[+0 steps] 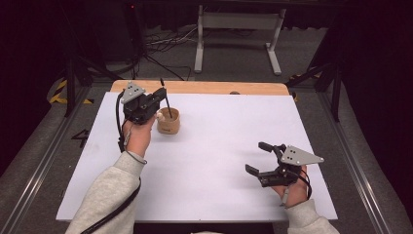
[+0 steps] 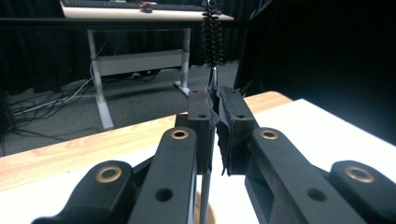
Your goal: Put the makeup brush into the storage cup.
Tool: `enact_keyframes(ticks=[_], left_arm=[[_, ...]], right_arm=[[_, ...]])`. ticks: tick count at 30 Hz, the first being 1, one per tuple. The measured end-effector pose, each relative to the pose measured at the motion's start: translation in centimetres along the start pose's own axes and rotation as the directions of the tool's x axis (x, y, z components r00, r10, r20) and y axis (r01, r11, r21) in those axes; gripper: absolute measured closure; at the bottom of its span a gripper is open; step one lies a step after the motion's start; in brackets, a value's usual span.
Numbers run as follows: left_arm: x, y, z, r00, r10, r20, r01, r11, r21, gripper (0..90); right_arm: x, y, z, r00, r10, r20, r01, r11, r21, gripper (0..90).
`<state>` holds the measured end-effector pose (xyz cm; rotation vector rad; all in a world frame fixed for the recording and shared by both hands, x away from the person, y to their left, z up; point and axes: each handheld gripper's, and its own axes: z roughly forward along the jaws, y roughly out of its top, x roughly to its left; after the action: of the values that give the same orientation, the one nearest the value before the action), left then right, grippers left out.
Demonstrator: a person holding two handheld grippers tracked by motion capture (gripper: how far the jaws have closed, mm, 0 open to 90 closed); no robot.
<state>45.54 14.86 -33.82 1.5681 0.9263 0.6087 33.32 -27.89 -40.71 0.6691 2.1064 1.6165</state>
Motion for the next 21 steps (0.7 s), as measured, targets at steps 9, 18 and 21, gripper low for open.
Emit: enact_keyframes(ticks=[9, 18, 21], left_arm=[[0.7, -1.4, 0.4, 0.9997, -0.024, -0.009, 0.024, 0.9996, 0.012, 84.2], [0.6, -2.2, 0.8, 0.9997, -0.023, 0.003, 0.023, 0.9992, 0.031, 84.1], [0.8, -2.5, 0.9, 0.9995, -0.031, 0.009, 0.031, 0.9988, 0.039, 84.1]], right_arm=[[0.2, -0.1, 0.2, 1.0000, -0.006, -0.005, 0.006, 1.000, 0.010, 8.6], [0.3, -0.1, 0.4, 1.0000, -0.001, -0.010, 0.001, 1.000, 0.016, 8.0], [0.4, -0.1, 0.4, 0.9999, -0.002, -0.011, 0.002, 1.000, 0.017, 7.7]])
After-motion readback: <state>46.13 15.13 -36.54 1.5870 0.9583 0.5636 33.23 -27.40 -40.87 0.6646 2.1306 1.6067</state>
